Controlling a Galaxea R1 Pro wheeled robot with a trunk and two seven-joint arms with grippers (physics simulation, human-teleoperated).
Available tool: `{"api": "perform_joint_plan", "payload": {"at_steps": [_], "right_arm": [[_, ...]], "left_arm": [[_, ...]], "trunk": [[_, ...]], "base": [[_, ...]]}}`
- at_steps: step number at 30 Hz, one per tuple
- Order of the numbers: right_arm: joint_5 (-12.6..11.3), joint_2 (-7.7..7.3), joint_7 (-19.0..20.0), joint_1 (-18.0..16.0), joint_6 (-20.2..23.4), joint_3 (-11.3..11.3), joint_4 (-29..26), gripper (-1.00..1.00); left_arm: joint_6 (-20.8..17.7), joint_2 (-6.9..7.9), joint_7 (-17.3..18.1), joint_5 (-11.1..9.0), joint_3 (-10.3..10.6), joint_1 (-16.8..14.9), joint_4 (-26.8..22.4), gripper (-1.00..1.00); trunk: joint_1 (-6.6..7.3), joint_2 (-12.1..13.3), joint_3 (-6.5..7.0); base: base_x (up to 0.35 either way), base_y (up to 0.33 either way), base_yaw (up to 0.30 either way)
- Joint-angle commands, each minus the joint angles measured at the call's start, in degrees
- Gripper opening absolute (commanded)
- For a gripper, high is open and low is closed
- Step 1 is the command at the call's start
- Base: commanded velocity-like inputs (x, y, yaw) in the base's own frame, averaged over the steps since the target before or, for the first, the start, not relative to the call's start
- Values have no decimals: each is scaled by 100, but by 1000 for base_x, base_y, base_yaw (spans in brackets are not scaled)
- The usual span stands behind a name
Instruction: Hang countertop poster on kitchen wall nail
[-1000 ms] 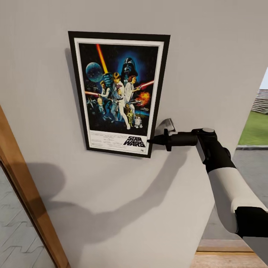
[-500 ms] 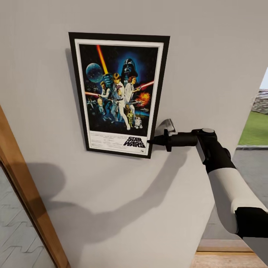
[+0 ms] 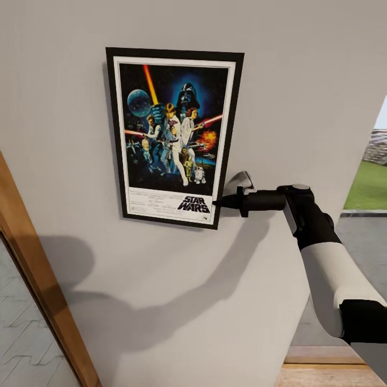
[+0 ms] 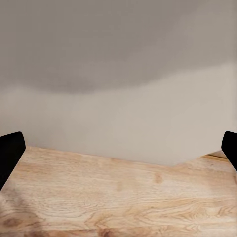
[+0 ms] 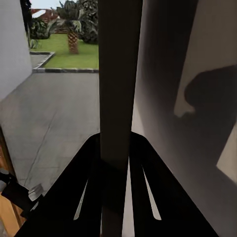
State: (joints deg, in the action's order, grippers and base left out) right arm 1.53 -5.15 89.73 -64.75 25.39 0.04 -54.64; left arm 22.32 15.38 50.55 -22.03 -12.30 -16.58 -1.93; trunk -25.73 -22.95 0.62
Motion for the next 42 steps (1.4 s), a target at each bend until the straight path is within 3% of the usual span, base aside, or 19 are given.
{"api": "perform_joint_plan", "payload": {"at_steps": [1,42], "right_arm": [[49,-3,-17,-2,308,-3,103,-100],[51,-3,-26,-2,581,-4,94,-100]], "left_arm": [[26,0,16,41,-45,-3,8,100],[26,1,16,41,-45,-3,8,100]], "trunk": [[-5,3,-2],[-5,3,-2]], "base": [[0,0,0],[0,0,0]]}}
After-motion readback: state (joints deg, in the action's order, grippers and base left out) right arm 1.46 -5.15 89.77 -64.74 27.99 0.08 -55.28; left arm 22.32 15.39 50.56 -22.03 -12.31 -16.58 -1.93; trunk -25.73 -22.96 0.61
